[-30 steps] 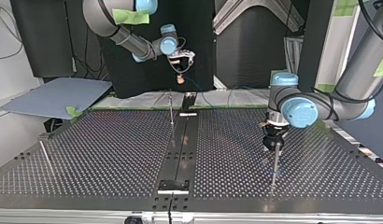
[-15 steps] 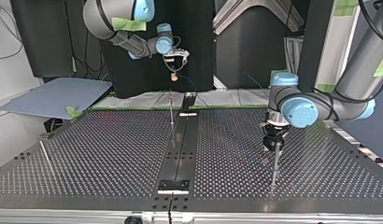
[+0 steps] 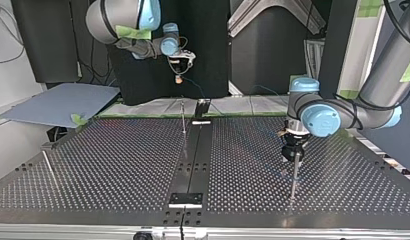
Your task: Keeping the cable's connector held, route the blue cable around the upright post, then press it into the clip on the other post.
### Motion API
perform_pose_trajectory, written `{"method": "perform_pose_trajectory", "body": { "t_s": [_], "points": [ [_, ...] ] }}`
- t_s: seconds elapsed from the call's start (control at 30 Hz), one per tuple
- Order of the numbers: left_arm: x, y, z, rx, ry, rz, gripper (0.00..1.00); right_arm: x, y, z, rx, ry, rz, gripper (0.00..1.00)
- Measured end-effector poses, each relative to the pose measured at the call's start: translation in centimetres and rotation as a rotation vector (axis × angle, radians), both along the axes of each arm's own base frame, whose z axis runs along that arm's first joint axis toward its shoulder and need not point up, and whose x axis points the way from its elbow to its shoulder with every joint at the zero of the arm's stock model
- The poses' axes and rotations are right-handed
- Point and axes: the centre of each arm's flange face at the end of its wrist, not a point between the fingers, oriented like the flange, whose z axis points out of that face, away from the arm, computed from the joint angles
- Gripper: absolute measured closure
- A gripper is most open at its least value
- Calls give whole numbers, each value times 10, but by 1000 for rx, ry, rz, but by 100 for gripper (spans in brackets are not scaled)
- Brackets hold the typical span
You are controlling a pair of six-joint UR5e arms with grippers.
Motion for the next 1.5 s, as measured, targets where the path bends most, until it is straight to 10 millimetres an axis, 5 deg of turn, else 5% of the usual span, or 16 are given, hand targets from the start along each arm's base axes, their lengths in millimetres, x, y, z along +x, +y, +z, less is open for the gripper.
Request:
{"method": "perform_pose_trajectory", "body": {
  "t_s": [0.2,1.5],
  "points": [
    [0,1,0,0,0,2,1,-11,0,12,-33,5,-17,100],
    [-13,2,-7,16,89,101,1,-35,25,180,-266,-124,-73,100]
  ]
}}
